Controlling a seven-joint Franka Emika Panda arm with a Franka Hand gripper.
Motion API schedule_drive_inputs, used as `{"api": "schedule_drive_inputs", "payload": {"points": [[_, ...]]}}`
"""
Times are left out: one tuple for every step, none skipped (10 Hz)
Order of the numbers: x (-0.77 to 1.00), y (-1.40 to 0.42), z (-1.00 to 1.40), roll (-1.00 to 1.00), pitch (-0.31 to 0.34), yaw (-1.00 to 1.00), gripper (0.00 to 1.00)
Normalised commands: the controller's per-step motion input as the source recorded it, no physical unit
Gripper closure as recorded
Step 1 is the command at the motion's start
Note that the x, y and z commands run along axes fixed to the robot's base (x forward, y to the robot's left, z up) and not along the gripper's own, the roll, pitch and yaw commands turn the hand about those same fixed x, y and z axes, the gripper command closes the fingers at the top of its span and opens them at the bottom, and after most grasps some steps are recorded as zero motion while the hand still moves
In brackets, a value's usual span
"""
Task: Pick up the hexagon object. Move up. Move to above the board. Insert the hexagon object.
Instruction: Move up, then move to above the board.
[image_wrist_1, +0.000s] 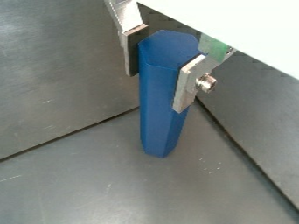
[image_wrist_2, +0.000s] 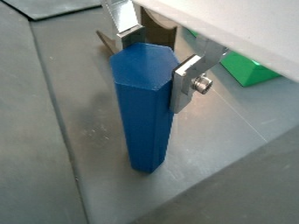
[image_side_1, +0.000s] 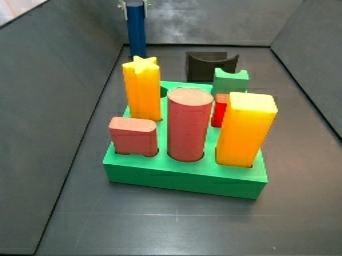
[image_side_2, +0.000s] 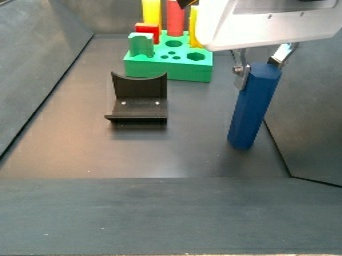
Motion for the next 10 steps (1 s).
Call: {"api": "schedule_drive_inputs", "payload": {"points": [[0.01,-0.07,0.83,-0.01,0.010,-0.04,1.00],[-0.02,-0.07,0.73,0.00,0.038,-0.04,1.00],[-0.02,-0.03,0.57,0.02,0.054,-0.03,1.00],[-0.01,-0.01,0.42,0.04,0.068,-0.02,1.00],[0.00,0.00,0.28,0.05,0.081,-0.02,1.00],[0.00,0.68,1.00,-0.10,0.174,0.23,1.00],[0.00,0.71,1.00,-0.10,0.191,0.22,1.00],[0.01,0.66,1.00,-0.09,0.177,0.14,1.00],[0.00,0.61,1.00,-0.06,0.148,0.08,1.00],[0.00,0.55,1.00,-0.04,0.122,0.03,1.00]]}}
